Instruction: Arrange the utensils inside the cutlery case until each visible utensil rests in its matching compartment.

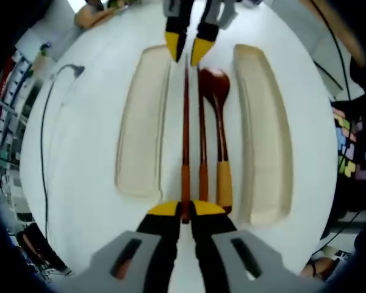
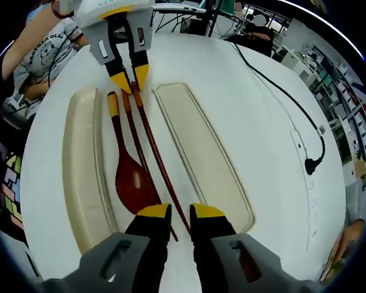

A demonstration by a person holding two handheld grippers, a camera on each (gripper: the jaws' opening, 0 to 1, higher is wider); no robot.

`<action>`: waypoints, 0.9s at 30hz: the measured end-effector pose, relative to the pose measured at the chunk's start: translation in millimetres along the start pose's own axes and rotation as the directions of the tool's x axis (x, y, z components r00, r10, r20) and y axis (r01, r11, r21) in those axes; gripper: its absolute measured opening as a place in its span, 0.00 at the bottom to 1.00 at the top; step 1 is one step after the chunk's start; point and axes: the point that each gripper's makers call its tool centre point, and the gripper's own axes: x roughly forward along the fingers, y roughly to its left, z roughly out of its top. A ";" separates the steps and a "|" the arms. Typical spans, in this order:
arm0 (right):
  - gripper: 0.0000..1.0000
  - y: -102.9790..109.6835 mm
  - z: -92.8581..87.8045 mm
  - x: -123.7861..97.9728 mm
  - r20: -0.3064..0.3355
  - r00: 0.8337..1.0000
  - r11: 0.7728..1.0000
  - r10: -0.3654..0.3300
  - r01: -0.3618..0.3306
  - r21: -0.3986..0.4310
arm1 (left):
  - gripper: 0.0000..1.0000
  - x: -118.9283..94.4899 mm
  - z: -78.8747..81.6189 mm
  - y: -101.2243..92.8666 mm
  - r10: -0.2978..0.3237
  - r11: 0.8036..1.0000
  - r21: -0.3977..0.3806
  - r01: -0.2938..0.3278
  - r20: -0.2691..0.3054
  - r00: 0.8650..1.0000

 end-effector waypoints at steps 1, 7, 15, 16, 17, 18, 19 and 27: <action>0.11 0.2 -0.1 1.4 -0.002 1.000 1.000 0.003 -0.003 -0.005 | 0.06 0.2 0.1 0.3 -0.001 1.000 -0.001 0.001 -0.001 1.000; 0.03 7.6 1.3 4.4 -0.038 0.998 0.996 0.051 -0.054 -0.076 | 0.06 1.4 1.8 2.9 -0.003 1.000 0.024 0.004 -0.037 0.999; 0.02 10.6 4.3 2.5 -0.012 1.000 0.966 -0.019 0.015 -0.258 | 0.06 1.6 2.3 1.7 0.023 0.998 0.056 -0.020 -0.052 0.998; 0.02 10.2 4.2 2.4 -0.013 1.000 0.975 -0.008 0.005 -0.223 | 0.06 1.3 2.2 1.5 0.035 0.997 0.065 -0.032 -0.048 0.998; 0.02 8.6 4.7 2.1 -0.008 1.000 0.977 -0.004 0.002 -0.213 | 0.06 1.2 1.8 1.4 0.045 0.997 0.064 -0.043 -0.042 0.998; 0.02 7.8 4.5 2.4 -0.005 1.000 0.976 0.001 -0.002 -0.218 | 0.06 1.0 1.6 2.1 0.054 0.997 0.061 -0.052 -0.032 0.998; 0.02 8.3 4.5 2.4 -0.001 1.000 0.976 0.004 -0.004 -0.218 | 0.06 0.8 1.6 2.6 0.059 0.997 0.058 -0.058 -0.020 0.998; 0.01 8.9 6.3 1.9 0.049 0.999 0.963 -0.017 0.030 -0.267 | 0.05 0.4 1.5 5.2 0.061 0.995 0.072 -0.066 0.067 0.996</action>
